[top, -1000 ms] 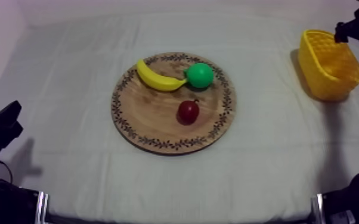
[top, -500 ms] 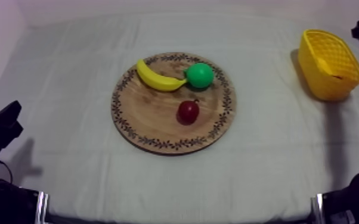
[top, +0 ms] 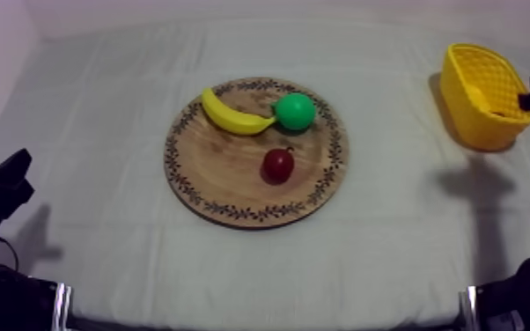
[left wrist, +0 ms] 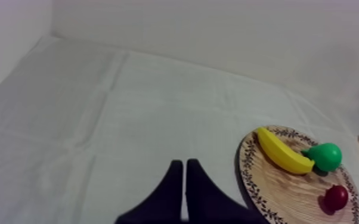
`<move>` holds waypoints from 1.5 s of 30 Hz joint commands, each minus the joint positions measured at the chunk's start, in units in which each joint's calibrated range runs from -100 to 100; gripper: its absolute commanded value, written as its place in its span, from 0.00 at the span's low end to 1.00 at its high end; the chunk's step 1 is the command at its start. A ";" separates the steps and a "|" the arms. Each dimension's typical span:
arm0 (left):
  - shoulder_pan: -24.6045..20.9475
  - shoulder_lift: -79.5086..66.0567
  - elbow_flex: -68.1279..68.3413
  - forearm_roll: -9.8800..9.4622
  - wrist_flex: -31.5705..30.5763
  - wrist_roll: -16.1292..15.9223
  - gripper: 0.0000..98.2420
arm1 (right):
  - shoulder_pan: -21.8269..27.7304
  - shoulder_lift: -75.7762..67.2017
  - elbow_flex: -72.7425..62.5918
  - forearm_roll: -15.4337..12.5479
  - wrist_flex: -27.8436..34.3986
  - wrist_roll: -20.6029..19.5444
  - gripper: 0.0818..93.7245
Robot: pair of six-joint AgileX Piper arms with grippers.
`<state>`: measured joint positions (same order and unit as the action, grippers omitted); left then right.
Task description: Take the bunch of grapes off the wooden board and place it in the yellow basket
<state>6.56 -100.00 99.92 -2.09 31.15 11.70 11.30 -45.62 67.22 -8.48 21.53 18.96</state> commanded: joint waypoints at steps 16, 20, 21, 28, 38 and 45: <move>-0.01 0.00 -0.04 0.01 -0.03 0.04 0.00 | -4.01 -33.72 25.15 -1.86 0.31 1.36 0.01; -0.01 0.00 -0.04 0.01 -0.03 0.04 0.00 | -4.19 -39.74 28.00 -1.92 2.22 0.59 0.01; -0.01 0.00 -0.04 0.01 -0.03 0.04 0.00 | -4.17 -41.05 28.60 -1.79 2.67 0.12 0.01; -0.01 0.00 -0.04 0.01 -0.03 0.04 0.00 | -5.04 -48.84 31.42 1.46 7.73 -6.11 0.01; -0.01 0.00 -0.04 0.01 -0.03 0.04 0.00 | -6.88 -50.10 32.21 6.62 13.64 -7.90 0.01; -0.01 0.00 -0.04 0.01 -0.03 0.04 0.00 | -7.00 -50.13 32.40 6.83 14.13 -6.36 0.01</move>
<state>6.56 -100.00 99.92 -2.09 31.15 11.75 4.31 -95.72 99.60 -1.63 35.64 12.35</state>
